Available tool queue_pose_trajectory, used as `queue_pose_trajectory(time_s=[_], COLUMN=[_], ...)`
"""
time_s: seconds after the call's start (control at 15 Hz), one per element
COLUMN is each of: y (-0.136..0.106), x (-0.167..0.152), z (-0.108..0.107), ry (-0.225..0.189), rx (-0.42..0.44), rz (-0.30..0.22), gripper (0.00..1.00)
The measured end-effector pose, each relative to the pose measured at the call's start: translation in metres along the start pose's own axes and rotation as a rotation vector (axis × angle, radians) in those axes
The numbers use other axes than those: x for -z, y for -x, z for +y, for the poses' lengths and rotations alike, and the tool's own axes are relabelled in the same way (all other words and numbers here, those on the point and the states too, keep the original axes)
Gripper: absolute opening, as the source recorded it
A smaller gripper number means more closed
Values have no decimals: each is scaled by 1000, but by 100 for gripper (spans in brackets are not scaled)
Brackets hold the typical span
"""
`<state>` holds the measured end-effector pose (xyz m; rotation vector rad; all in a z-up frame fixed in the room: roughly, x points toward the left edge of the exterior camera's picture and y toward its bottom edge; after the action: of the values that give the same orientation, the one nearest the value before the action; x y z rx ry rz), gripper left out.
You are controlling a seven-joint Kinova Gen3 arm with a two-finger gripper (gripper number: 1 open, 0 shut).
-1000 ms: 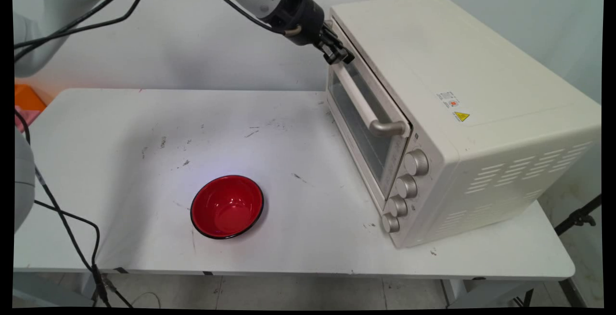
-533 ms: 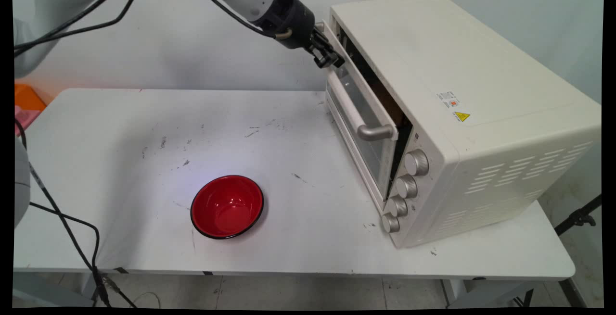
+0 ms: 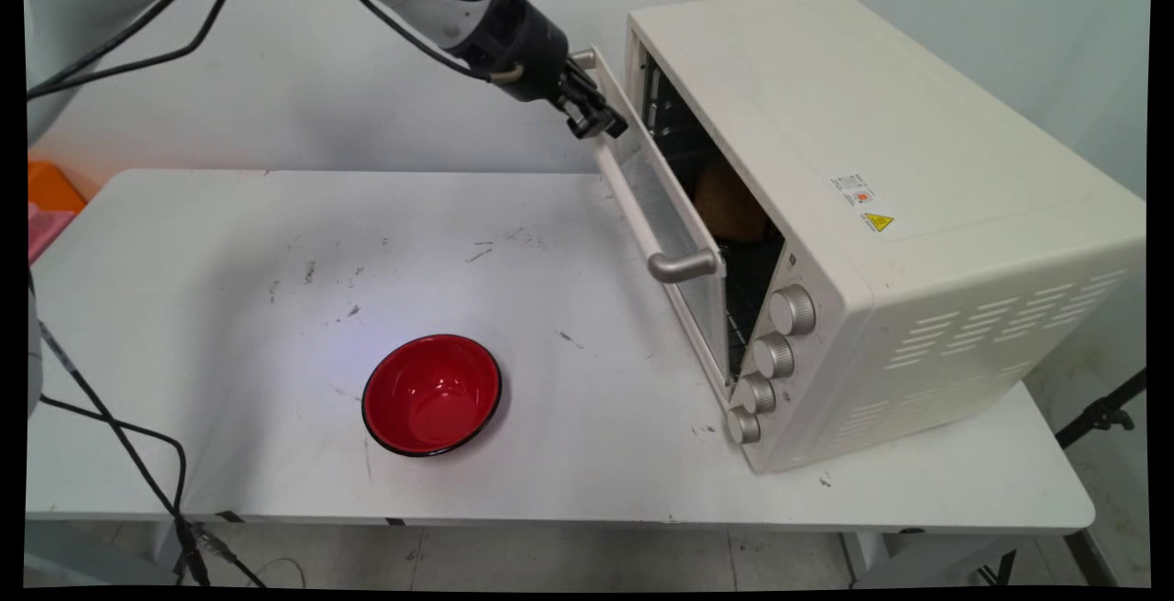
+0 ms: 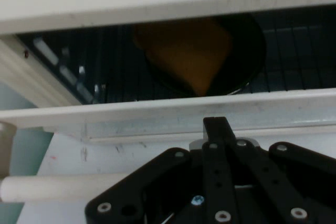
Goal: Open the oven
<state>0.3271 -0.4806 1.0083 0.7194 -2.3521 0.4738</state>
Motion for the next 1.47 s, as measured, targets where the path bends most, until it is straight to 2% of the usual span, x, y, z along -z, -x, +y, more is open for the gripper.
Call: queue_pose_trajectory(time_s=[0.67,1.2,1.47], y=[60,110,134], x=[6,-2,-9], z=[-5,-14,-17], ry=[7,1,11], rx=[35,74,74], rz=[0,-7,-3], gripper=[0,0,0])
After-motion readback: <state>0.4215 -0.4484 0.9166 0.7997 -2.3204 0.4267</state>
